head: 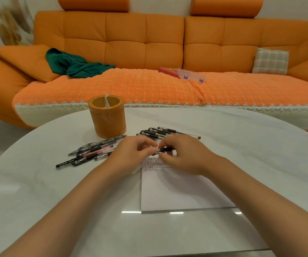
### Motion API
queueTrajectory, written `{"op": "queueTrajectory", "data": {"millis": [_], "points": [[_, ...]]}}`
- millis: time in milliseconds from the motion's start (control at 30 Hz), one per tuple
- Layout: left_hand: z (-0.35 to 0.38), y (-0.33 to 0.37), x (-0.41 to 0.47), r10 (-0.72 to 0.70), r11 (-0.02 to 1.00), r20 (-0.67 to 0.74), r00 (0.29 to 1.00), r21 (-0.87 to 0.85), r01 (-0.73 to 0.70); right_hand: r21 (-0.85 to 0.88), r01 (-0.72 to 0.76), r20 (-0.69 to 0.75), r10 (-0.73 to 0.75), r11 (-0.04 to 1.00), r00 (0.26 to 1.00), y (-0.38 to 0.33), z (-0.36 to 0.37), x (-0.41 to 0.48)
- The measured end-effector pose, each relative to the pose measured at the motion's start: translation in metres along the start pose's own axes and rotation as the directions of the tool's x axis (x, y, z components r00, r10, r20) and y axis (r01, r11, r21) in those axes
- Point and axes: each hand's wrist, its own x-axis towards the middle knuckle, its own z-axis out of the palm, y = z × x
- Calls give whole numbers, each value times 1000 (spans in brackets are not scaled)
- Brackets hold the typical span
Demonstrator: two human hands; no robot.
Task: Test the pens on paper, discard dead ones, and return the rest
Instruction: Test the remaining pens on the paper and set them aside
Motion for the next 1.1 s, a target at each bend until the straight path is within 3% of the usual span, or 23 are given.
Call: {"op": "queueTrajectory", "data": {"millis": [133, 200, 400, 533, 667, 800, 967, 1100], "points": [[3, 11, -5, -123, 967, 53, 991, -216, 132, -330, 20, -75, -47, 944, 996, -4, 3, -2], [3, 15, -7, -150, 945, 117, 982, -275, 177, -401, 27, -114, -79, 916, 990, -6, 5, -2], [0, 16, -9, -218, 932, 228, 949, -241, 272, -381, 28, -133, -85, 924, 988, -12, 12, -4], [-5, 18, -8, -183, 955, 150, 972, -206, 212, -241, 51, -99, -76, 969, 992, -5, 12, -1], [-18, 9, 1, -94, 994, -131, 987, -72, 85, 14, 48, -72, -47, 999, 996, 4, 8, 4], [-34, -8, 7, -40, 998, -277, 960, 36, 52, 109, -1, -146, 17, 994, 989, 10, 9, 13], [-45, -31, 9, 51, 878, -210, 976, 476, 57, 97, -119, -212, 138, 988, 968, 18, 16, 23], [-44, -36, 3, 73, 693, -69, 995, 721, -1, -45, -153, -214, 140, 987, 967, 15, 21, 24]]}}
